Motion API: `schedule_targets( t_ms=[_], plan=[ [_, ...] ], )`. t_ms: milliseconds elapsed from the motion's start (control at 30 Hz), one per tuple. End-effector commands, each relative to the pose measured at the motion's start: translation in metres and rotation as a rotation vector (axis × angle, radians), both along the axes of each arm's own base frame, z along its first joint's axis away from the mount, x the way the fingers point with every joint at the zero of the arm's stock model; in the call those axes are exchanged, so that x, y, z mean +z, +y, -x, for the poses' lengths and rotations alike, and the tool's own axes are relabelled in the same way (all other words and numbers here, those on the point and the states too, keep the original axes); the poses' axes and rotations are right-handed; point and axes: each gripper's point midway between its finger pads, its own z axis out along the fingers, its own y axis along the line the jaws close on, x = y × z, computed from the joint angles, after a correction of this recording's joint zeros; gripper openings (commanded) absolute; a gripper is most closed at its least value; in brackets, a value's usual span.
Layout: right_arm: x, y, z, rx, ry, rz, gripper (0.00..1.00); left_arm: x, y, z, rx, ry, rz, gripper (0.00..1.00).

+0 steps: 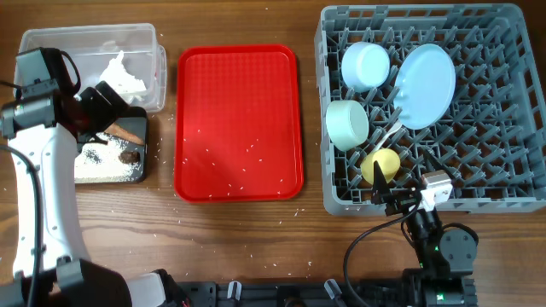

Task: Sort waste into correct bins and load items into the dishwasher rack

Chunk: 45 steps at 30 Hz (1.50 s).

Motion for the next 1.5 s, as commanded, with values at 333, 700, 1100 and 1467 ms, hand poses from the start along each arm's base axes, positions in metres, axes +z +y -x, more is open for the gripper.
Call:
schedule_targets(
  t_ms=[333,700,1100,1467],
  plan=[
    [0.002,-0.001,0.000,-0.005,-0.009,-0.018,1.00,0.087,-0.115,0.032,-0.395,-0.844,-0.120,1.00],
    [0.002,-0.001,0.000,-0.005,-0.008,-0.018,1.00,0.023,-0.120,0.084,-0.405,-1.155,-0.181,1.00],
    [0.002,-0.001,0.000,-0.005,-0.007,-0.018,1.00,-0.028,-0.116,0.088,-0.401,-1.055,-0.189,1.00],
    [0.002,-0.001,0.000,-0.005,-0.007,-0.019,1.00,-0.027,-0.116,0.088,-0.400,-1.057,-0.186,1.00]
  ],
)
